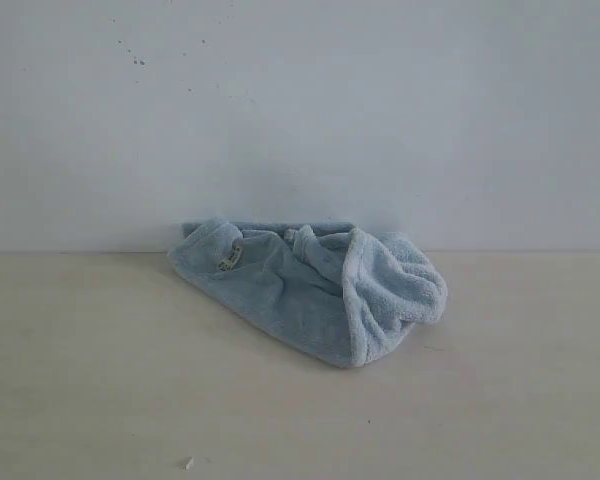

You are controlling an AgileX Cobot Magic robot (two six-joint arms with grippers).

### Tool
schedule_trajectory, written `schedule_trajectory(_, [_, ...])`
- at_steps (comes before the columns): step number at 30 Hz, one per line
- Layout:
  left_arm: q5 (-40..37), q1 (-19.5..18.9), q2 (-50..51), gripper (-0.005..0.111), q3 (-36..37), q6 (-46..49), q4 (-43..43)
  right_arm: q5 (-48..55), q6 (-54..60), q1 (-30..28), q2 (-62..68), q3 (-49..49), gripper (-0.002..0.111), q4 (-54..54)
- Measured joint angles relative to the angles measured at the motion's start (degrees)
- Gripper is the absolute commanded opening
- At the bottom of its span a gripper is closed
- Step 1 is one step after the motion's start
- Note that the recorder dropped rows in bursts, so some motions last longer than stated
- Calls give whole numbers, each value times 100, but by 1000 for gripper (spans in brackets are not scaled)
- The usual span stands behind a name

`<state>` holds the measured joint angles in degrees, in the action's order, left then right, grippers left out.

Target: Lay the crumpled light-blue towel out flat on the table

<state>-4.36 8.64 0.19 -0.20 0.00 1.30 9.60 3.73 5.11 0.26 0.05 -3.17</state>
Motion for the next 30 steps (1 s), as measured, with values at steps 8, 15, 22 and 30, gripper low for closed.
schedule_trajectory(8, [0,0,0,4,0,0,0,0,0,0,0,0,0,0])
schedule_trajectory(15, [0,0,0,4,0,0,0,0,0,0,0,0,0,0])
schedule_trajectory(22, [198,0,0,4,0,-224,-97,0,0,0,0,0,0,0])
schedule_trajectory(30, [1079,0,0,4,0,-2583,-752,0,0,0,0,0,0,-12])
